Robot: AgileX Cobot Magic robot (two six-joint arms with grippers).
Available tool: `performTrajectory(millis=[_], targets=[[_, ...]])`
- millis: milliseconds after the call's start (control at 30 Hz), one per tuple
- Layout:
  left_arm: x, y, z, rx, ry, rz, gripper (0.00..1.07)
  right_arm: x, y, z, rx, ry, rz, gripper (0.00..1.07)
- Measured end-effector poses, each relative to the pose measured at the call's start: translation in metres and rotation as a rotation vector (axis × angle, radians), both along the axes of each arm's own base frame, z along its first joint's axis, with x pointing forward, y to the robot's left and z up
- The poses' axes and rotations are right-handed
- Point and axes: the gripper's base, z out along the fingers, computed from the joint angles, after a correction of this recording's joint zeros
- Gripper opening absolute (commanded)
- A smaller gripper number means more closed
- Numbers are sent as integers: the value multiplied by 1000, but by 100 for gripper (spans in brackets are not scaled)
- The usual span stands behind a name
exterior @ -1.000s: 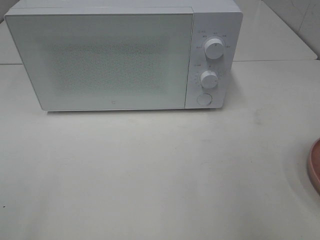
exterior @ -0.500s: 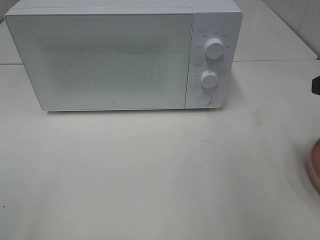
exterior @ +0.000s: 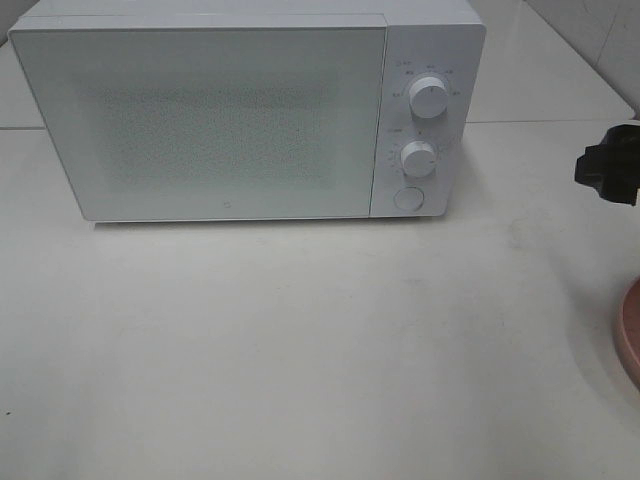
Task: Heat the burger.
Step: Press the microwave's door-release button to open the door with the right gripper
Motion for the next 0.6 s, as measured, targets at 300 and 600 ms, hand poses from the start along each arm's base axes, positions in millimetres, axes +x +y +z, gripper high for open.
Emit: performTrajectory(millis=[300, 600], targets=[[0, 0, 0, 0, 0, 0, 98, 16, 18, -18, 18, -112, 78, 76], [0, 0, 0, 0, 0, 0, 98, 8, 49, -30, 74, -257, 138, 76]])
